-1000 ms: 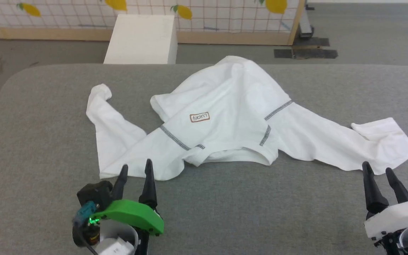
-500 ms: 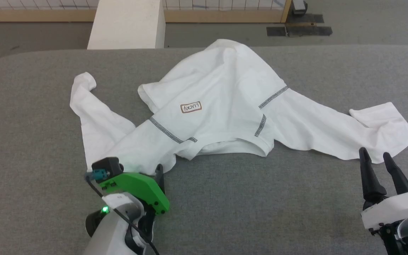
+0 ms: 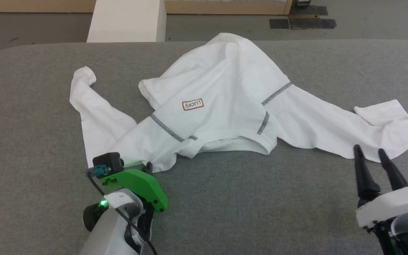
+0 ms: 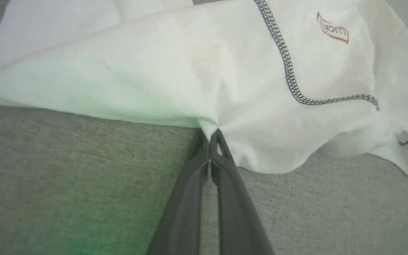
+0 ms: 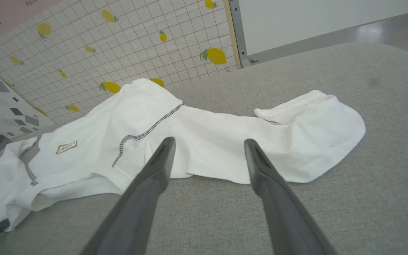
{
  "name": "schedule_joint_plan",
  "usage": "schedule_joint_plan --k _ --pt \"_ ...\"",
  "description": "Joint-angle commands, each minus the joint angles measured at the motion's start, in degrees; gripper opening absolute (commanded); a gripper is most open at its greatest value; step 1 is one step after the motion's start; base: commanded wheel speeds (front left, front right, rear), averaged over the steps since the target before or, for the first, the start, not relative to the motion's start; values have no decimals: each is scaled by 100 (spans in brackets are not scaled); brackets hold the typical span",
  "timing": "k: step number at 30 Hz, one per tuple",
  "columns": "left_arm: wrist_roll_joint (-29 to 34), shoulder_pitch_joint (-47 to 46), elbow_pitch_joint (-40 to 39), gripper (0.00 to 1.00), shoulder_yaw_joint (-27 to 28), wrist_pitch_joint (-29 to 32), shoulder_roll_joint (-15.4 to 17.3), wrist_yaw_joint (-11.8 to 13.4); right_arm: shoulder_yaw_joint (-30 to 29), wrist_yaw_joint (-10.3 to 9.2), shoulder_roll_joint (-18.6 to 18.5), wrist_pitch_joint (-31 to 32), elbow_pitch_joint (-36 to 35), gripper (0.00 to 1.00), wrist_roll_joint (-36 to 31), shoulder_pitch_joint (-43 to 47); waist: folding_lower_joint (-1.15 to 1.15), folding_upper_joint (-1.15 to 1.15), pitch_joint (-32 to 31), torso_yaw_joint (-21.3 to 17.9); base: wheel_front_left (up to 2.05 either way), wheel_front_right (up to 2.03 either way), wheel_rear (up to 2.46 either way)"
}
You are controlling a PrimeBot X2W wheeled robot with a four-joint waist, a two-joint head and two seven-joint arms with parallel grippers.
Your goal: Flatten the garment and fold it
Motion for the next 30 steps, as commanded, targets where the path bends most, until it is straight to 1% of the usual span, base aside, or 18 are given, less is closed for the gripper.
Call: schedule_joint_plan --k 1,5,8,10,12,13,20,25,26,27,28,30 --pt "65 124 -16 0 -37 -60 -5 -46 113 -8 11 119 -39 100 -130 -26 0 0 -37 49 0 0 0" --pt "150 214 -435 0 -66 -307 23 -63 615 -8 11 758 -106 100 -611 -116 0 0 -21 71 0 0 0" --pt "211 305 -744 0 -87 -379 66 -21 933 -8 11 1320 8 100 -1082 -466 0 0 37 56 0 0 0" --pt "253 350 -941 0 -110 -390 89 20 1101 -8 11 1689 233 100 -1465 -800 0 0 106 68 0 0 0" --pt "283 371 -1102 0 -148 -371 91 53 1212 -8 11 2022 557 100 -1708 -1104 0 0 173 103 0 0 0" --pt "318 352 -1290 0 -216 -332 82 81 1259 -8 -32 2231 1072 100 -2104 -1523 0 0 312 200 0 0 0" --pt "361 262 -1499 0 -300 -277 84 117 1102 -8 -107 2166 2048 100 -2488 -2103 0 0 609 294 0 0 0" --pt "366 219 -1531 0 -319 -247 100 136 1065 -8 -143 1959 2502 100 -2596 -2336 0 0 728 302 0 0 0" --pt "366 212 -1533 0 -322 -245 104 137 1068 -8 -142 1919 2589 66 -2587 -2379 0 0 741 301 0 0 0" --pt "363 207 -1534 0 -324 -246 106 136 1087 -8 -141 1861 2645 9 -2562 -2413 0 0 750 299 0 0 0" --pt "360 203 -1530 0 -326 -249 110 133 1122 -8 -154 1790 2713 0 -2532 -2449 0 0 751 295 0 0 0" --pt "350 195 -1538 0 -320 -281 114 119 1188 -8 -190 1724 2817 0 -2424 -2494 0 0 730 281 0 0 0"
